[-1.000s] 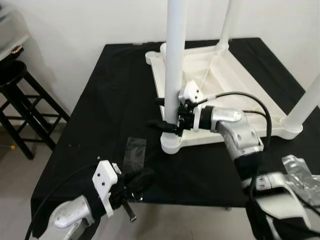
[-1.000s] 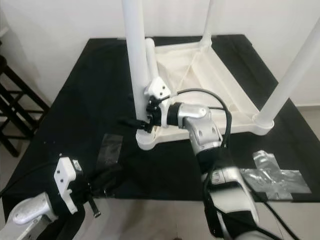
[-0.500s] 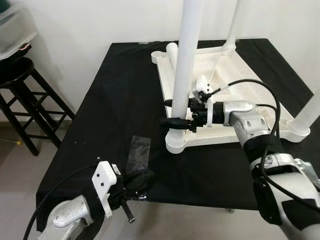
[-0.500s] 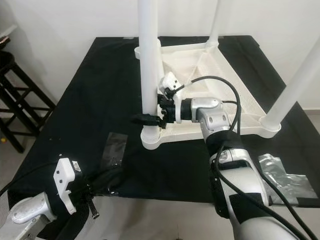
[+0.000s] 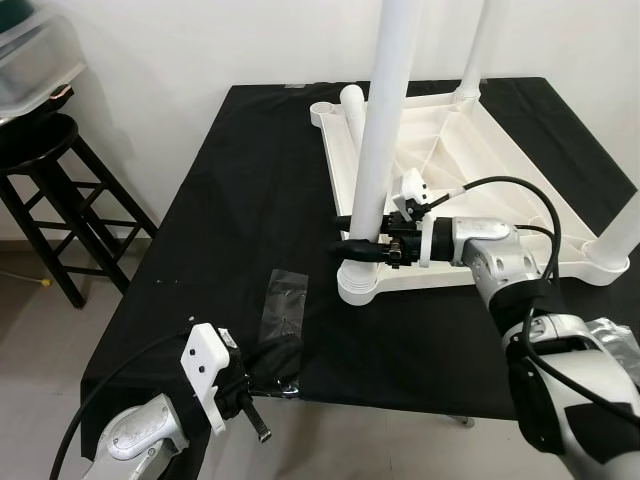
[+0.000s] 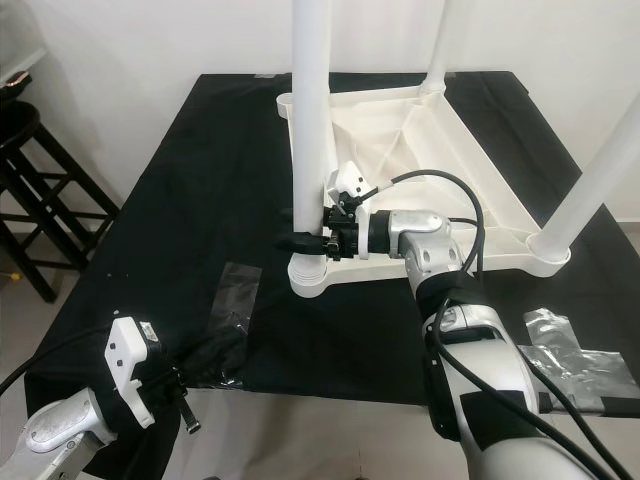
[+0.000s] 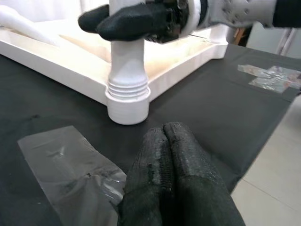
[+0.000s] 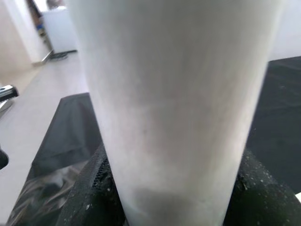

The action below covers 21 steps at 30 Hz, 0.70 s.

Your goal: Building children table

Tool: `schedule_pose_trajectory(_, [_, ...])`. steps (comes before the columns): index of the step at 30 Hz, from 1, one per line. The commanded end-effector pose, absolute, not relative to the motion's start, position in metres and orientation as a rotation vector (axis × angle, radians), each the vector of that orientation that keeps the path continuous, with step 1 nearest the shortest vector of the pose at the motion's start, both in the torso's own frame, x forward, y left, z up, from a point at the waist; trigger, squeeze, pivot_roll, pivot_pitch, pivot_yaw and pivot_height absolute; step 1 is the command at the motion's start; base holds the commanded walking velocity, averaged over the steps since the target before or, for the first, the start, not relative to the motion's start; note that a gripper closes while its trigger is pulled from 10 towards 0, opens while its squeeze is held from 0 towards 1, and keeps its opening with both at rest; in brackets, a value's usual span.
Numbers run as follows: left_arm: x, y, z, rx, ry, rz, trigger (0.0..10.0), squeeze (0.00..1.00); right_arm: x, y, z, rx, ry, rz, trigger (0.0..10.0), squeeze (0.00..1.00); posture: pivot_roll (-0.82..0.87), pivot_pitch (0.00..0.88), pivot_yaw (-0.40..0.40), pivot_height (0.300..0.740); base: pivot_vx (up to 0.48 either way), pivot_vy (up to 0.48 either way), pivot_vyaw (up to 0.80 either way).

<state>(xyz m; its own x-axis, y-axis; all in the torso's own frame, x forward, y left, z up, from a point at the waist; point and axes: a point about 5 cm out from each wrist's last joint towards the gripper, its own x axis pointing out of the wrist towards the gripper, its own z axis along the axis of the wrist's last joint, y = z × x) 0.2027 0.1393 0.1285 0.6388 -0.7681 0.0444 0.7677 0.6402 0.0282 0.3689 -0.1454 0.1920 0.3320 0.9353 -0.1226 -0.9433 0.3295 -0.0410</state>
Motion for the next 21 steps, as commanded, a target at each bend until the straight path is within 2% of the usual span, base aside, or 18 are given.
schedule_pose_trajectory(1, [0.203,0.143,0.124,0.021,-0.046,-0.841,7.0,0.0,0.366,-0.143,0.17,-0.1,0.141,1.15,0.0,0.0,0.05,0.108,0.04,0.74,0.0,0.0,0.0])
schedule_pose_trajectory(2, [0.204,0.143,0.124,0.021,-0.046,-0.835,4.8,0.0,0.36,-0.132,0.157,-0.103,0.182,1.081,0.0,0.0,0.05,0.106,0.033,0.74,0.0,0.0,0.0])
schedule_pose_trajectory(4, [0.204,0.143,0.124,0.021,-0.046,-0.835,4.8,0.0,0.36,-0.132,0.157,-0.103,0.182,1.081,0.0,0.0,0.05,0.106,0.033,0.74,0.0,0.0,0.0])
schedule_pose_trajectory(5, [0.204,0.143,0.124,0.025,-0.049,-0.821,4.4,0.0,0.332,-0.099,0.128,-0.07,0.254,0.727,0.0,0.0,0.05,0.116,0.031,0.74,0.0,0.0,0.0])
schedule_pose_trajectory(6, [0.204,0.143,0.124,0.025,-0.049,-0.821,4.4,0.0,0.332,-0.099,0.128,-0.07,0.254,0.727,0.0,0.0,0.05,0.116,0.031,0.74,0.0,0.0,0.0])
schedule_pose_trajectory(7, [0.204,0.143,0.124,0.027,-0.05,-0.817,4.3,0.0,0.311,-0.09,0.124,-0.09,0.256,0.619,0.0,0.0,0.05,0.117,0.033,0.74,0.0,0.0,0.0])
schedule_pose_trajectory(11, [0.206,0.144,0.124,0.03,-0.052,-0.81,3.7,0.0,0.302,-0.091,0.141,-0.168,0.164,0.501,0.0,0.0,0.02,0.108,0.045,0.74,0.0,0.0,0.0])
schedule_pose_trajectory(12, [0.207,0.142,0.124,0.034,-0.052,-0.817,3.1,0.0,0.308,-0.097,0.141,-0.167,0.169,0.483,0.0,0.0,0.03,0.107,0.034,0.74,0.0,0.0,0.0])
schedule_pose_trajectory(15, [0.208,0.142,0.124,0.036,-0.052,-0.822,3.1,0.0,0.311,-0.102,0.14,-0.16,0.177,0.473,0.0,0.0,0.03,0.107,0.034,0.74,0.0,0.0,0.0])
schedule_pose_trajectory(16, [0.209,0.141,0.124,0.046,-0.052,-0.831,2.0,0.0,0.314,-0.104,0.14,-0.169,0.178,0.47,0.0,0.0,0.02,0.108,0.025,0.74,0.0,0.0,0.0])
schedule_pose_trajectory(17, [0.209,0.141,0.124,0.045,-0.054,-0.831,1.3,0.0,0.318,-0.104,0.141,-0.175,0.192,0.485,9.8,0.0,0.01,0.11,0.026,0.74,0.0,0.0,0.0])
schedule_pose_trajectory(20, [0.209,0.14,0.125,0.042,-0.057,-0.826,1.5,0.0,0.321,-0.1,0.151,-0.147,0.18,0.498,10.0,0.0,0.01,0.112,0.03,0.74,0.0,0.0,0.0])
schedule_pose_trajectory(21, [0.209,0.14,0.125,0.04,-0.057,-0.825,1.5,0.0,0.323,-0.097,0.158,-0.12,0.159,0.523,10.0,1.0,0.01,0.112,0.03,0.74,0.0,0.0,0.0])
